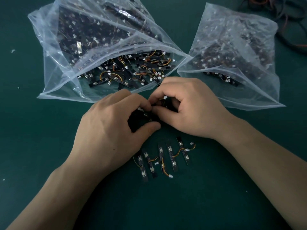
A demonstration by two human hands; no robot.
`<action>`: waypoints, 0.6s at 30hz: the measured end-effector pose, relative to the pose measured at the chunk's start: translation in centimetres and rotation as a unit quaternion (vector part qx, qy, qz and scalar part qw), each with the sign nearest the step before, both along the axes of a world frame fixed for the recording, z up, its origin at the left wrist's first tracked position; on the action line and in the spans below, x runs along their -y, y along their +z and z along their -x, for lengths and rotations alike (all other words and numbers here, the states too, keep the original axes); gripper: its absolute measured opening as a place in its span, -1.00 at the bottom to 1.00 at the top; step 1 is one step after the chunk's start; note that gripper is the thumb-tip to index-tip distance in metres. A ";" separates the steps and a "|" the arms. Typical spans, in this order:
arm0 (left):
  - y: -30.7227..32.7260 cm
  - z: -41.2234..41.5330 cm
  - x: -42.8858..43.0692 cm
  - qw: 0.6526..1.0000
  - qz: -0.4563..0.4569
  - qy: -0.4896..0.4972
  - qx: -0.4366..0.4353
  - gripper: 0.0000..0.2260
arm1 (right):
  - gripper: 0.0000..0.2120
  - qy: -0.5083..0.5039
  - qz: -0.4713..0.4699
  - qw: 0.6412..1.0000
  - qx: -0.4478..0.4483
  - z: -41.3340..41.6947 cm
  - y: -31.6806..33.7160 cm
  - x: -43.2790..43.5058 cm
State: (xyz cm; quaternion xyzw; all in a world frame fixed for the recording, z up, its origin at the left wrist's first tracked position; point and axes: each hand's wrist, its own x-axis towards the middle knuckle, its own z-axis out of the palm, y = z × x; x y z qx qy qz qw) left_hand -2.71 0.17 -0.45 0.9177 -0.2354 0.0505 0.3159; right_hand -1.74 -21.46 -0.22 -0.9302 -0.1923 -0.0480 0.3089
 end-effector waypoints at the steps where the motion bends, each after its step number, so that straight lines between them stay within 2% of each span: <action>1: 0.0 0.0 0.0 1.000 0.007 -0.001 -0.001 -0.77 | -0.88 -0.001 -0.001 1.000 0.000 0.0 0.0 0.0; 4: -0.2 0.0 0.0 1.000 0.029 -0.004 0.002 -0.86 | -0.88 -0.004 -0.003 1.000 0.000 -0.1 -0.1 0.0; 11: 0.2 -0.2 -0.1 0.992 0.112 0.054 0.021 -0.90 | -0.87 0.002 0.001 1.000 -0.008 -0.1 0.0 0.0; 15: 0.4 -0.3 -0.1 0.981 0.172 0.090 -0.015 -0.96 | -0.85 0.012 0.021 1.000 -0.018 0.1 0.2 0.0; 18: 0.5 -0.2 0.0 0.982 0.170 0.076 -0.039 -0.85 | -0.81 0.021 0.030 0.999 -0.023 0.3 0.3 0.0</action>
